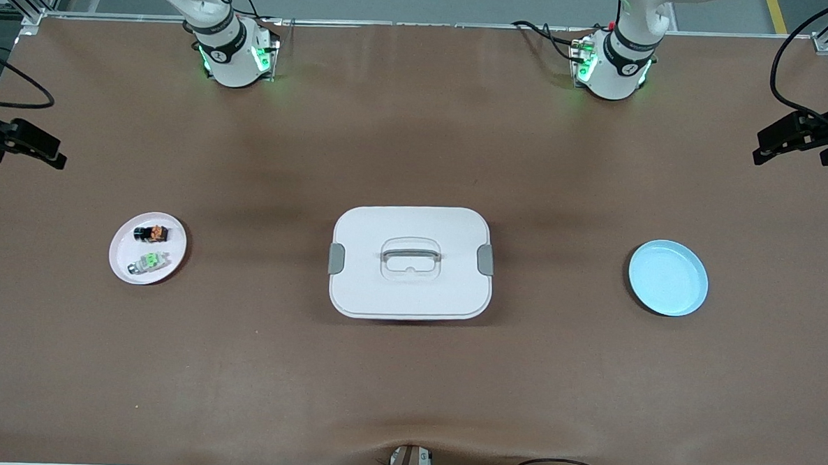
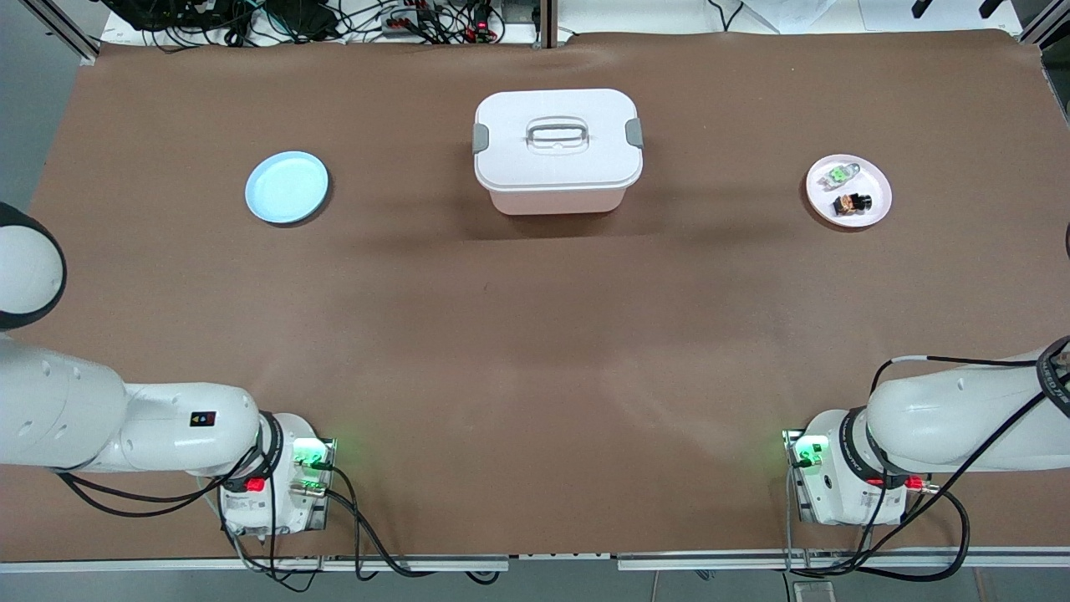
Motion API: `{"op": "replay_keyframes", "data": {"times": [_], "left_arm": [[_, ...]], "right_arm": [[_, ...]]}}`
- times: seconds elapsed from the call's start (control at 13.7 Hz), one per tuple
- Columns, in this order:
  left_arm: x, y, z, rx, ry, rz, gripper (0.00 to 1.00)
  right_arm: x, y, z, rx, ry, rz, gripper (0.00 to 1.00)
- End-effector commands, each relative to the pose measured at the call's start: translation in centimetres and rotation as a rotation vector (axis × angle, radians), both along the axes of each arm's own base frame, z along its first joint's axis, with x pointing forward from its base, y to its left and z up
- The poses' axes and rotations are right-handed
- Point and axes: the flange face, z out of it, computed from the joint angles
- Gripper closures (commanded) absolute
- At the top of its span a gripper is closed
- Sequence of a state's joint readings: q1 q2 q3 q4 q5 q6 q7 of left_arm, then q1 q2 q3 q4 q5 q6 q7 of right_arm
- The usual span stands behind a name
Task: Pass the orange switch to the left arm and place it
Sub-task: 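Move the right gripper down over the white plate of switches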
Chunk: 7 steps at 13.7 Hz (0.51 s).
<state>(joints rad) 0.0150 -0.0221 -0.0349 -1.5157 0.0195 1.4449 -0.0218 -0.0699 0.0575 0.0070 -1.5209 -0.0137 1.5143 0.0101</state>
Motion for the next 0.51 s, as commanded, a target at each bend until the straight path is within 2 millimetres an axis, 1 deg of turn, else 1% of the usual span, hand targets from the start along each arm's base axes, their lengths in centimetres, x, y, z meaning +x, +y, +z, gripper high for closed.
{"op": "replay_keyframes", "data": {"times": [0.0, 0.15, 0.44], "left_arm": [[0.1, 0.2, 0.5, 0.018, -0.012, -0.007, 0.00], [0.2, 0.2, 0.5, 0.017, -0.015, -0.005, 0.00], [0.2, 0.2, 0.5, 0.017, -0.015, -0.005, 0.00]], "right_arm": [[0.3, 0.0, -4.0, 0.003, 0.072, 0.000, 0.00], [0.2, -0.1, -7.0, 0.005, 0.109, -0.001, 0.00], [-0.2, -1.1, -13.1, 0.007, 0.118, -0.017, 0.00]]}}
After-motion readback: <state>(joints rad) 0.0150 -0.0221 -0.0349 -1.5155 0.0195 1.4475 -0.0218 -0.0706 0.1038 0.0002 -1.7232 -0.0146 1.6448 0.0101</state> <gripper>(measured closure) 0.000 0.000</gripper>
